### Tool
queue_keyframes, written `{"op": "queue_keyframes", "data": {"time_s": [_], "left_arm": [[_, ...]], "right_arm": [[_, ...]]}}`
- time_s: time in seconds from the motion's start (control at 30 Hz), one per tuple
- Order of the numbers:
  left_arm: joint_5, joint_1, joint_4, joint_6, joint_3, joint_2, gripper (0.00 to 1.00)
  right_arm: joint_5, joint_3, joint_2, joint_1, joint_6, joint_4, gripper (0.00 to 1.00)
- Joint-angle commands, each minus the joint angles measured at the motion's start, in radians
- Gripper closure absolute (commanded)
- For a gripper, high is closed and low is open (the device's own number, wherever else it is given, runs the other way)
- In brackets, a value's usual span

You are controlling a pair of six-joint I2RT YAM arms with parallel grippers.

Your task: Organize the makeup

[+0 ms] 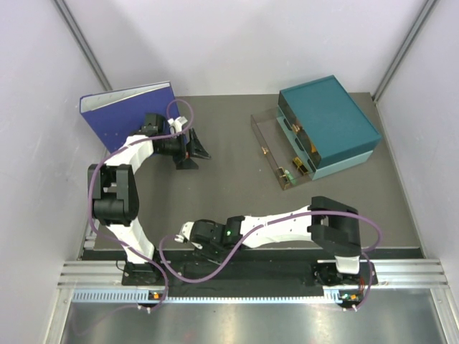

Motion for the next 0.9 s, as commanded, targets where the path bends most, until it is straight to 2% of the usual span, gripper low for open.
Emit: {"op": "queue_keyframes", "data": {"time_s": [0.0,0.53,0.87], "left_arm": [[0.037,0.001,0.026,-0.005,-0.002,-0.038,0.01],[0.016,-0.001,-0.008,0.009,-0.002,-0.036,0.01],[0.003,-0.001,-0.020,0.004,0.012,-0.032,0.01]], "right_arm": [[0.022,-0.008,0.019,0.007,-0.012,0.089,0.64],[0.046,-0.036,0.109,-0.010,-0.016,0.097,0.62],[0.128,-0.054,0.132,-0.082,0.010,0.066,0.63]]}}
